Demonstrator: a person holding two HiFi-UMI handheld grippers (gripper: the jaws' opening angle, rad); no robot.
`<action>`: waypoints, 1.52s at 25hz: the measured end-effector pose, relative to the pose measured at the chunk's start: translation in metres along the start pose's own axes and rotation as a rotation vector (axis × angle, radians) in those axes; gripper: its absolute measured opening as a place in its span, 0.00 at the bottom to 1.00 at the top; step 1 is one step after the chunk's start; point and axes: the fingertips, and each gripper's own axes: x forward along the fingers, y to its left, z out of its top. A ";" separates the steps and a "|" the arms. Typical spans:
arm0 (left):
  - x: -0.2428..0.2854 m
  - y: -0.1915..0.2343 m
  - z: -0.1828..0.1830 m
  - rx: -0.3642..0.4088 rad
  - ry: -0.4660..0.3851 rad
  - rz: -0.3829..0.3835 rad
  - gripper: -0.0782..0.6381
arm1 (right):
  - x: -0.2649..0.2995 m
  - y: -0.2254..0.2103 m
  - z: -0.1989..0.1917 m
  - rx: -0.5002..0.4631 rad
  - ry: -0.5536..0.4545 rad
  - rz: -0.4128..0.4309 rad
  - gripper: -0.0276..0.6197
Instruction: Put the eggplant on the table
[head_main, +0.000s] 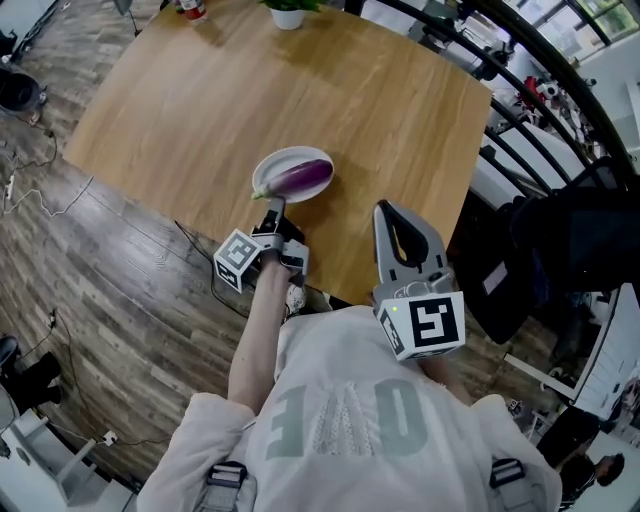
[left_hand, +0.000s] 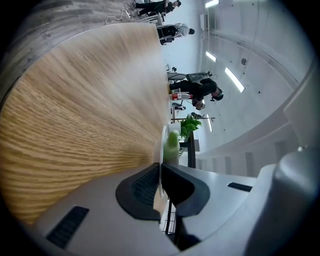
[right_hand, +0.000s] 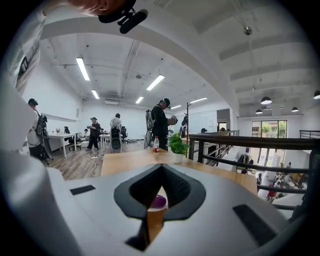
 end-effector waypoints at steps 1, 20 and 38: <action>0.001 0.003 0.001 -0.001 -0.003 0.010 0.13 | 0.001 0.000 0.000 0.002 0.001 0.000 0.07; 0.016 0.030 0.002 -0.057 0.002 0.117 0.13 | 0.013 -0.003 -0.014 0.008 0.040 0.016 0.07; 0.020 0.022 0.011 -0.111 -0.037 0.208 0.32 | 0.013 -0.009 -0.016 0.043 0.050 -0.004 0.07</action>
